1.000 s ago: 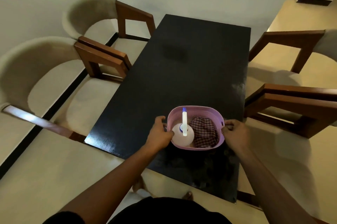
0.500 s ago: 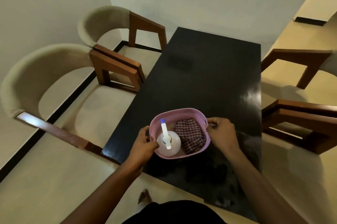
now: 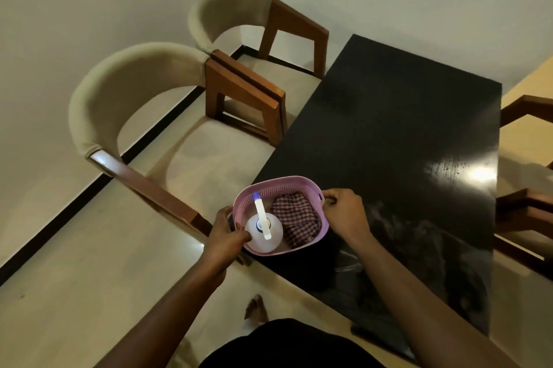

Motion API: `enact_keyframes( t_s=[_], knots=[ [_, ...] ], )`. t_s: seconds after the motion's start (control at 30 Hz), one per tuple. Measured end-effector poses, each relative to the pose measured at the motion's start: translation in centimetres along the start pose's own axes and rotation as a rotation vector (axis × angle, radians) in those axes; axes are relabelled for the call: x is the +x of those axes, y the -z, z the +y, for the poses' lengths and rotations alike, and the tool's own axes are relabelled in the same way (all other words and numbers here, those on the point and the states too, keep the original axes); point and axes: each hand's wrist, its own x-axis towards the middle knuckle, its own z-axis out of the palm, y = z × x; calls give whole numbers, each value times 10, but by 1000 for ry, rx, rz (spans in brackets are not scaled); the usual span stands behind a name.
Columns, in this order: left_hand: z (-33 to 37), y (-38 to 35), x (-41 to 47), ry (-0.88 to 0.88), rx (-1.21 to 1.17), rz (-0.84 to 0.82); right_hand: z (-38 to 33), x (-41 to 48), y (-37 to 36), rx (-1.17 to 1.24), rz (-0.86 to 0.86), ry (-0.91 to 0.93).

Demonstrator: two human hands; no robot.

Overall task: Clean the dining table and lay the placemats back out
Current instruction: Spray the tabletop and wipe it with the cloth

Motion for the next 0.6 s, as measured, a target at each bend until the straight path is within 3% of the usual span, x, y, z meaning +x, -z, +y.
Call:
enact_keyframes(
  t_s=[0.13, 0.23, 0.33, 0.43, 0.6],
  knots=[
    [-3, 9, 6, 29, 36, -40, -8, 2, -9, -97, 2, -17],
    [-7, 8, 5, -68, 235, 3, -22, -5, -14, -293, 100, 154],
    [-6, 2, 2, -290, 559, 38, -34, -4, -31, -495, -85, 280],
    [-2, -8, 9, -429, 698, 12, -40, 5, -52, -673, -290, 221],
    [-1, -17, 25, -468, 746, 35, -39, 17, -76, -824, -345, 206]
  ],
)
